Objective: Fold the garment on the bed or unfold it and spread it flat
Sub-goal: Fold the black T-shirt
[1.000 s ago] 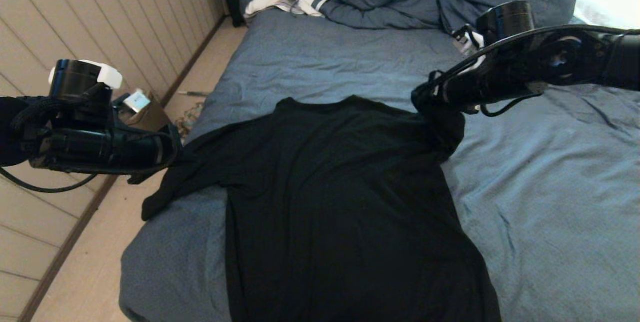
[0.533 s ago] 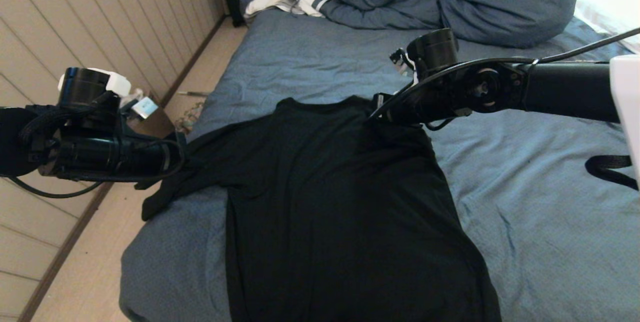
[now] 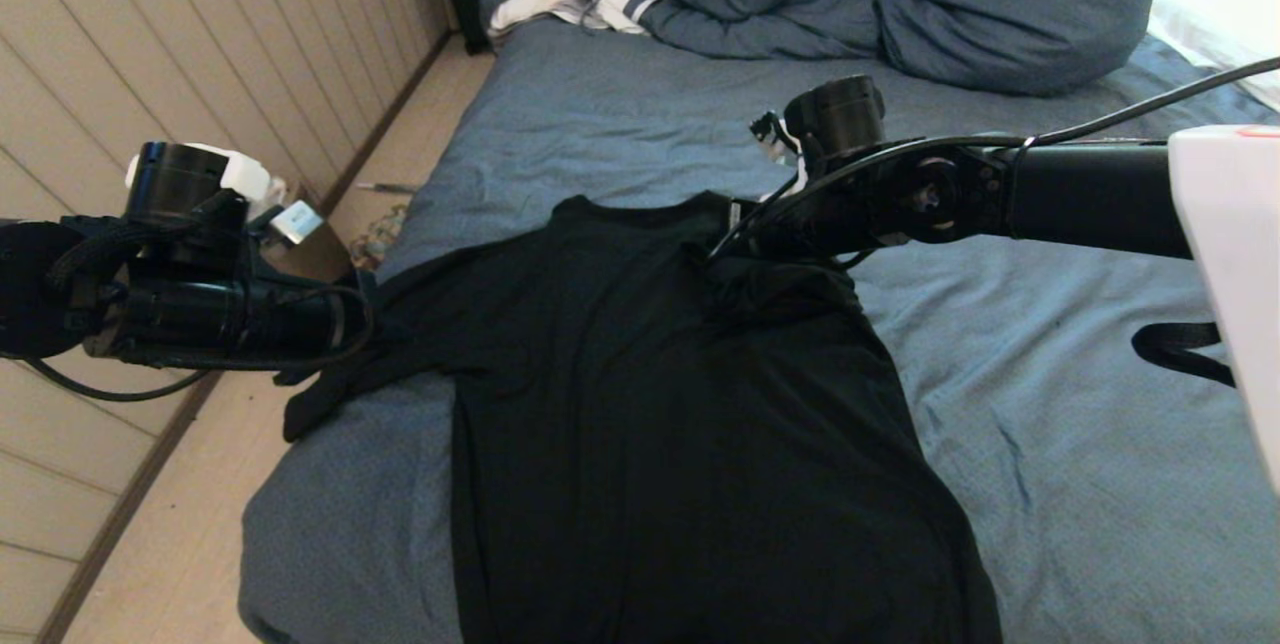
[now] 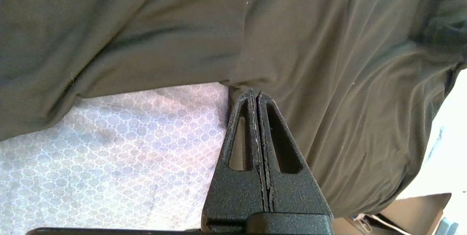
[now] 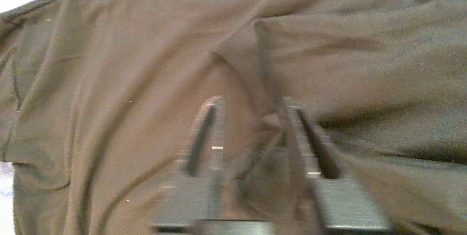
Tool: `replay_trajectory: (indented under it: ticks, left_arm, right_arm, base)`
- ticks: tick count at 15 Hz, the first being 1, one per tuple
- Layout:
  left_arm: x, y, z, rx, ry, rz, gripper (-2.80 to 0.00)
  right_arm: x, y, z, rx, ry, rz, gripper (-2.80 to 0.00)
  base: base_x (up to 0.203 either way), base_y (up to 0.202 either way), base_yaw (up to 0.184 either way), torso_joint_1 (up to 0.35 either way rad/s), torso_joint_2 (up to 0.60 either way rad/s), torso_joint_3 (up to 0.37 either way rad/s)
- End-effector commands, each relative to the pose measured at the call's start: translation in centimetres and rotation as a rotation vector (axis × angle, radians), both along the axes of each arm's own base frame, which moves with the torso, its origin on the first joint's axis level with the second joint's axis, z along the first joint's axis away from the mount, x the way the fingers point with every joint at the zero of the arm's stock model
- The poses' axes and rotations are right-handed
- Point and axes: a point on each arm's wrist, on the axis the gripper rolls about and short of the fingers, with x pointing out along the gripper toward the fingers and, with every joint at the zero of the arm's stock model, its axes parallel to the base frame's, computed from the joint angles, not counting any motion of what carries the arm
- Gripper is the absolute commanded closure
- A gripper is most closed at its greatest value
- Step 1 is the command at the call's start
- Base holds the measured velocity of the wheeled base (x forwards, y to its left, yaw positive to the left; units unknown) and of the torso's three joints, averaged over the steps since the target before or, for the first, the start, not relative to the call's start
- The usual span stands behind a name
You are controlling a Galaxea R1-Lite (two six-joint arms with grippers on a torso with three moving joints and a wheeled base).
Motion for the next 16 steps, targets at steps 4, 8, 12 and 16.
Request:
replay_trajectory:
  ticks: [4,8,12,16]
  left_arm:
    - [-0.2,0.0,0.0,-0.003,0.001,0.000,0.00]
    - [0.3,0.2,0.2,-0.010,-0.036,0.012,0.00]
    - [3.0,4.5,0.6,-0.017,-0.155,0.162,0.00]
    - [6.1,9.4,-2.3,-0.005,-0.097,0.294,0.00]
  right_arm:
    - [-0.8,-0.4,1.6,0.021,-0.034,0.004,-2.80]
    - [-1.5,-2.3,3.5,0.047,-0.077,-0.044,0.00]
    - [-3.8,-6.4,4.7,0.027,-0.073,-0.106,0.00]
    - [-4.6,-9.9,4.8,0.005,-0.063,-0.181,0.00]
  base:
    - [0.000,0.000,0.000,0.000,0.00,0.000]
    - [0.000,0.000,0.000,0.000,0.00,0.000]
    - [0.000,0.000,0.000,0.000,0.00,0.000]
    - [0.000,0.000,0.000,0.000,0.00,0.000]
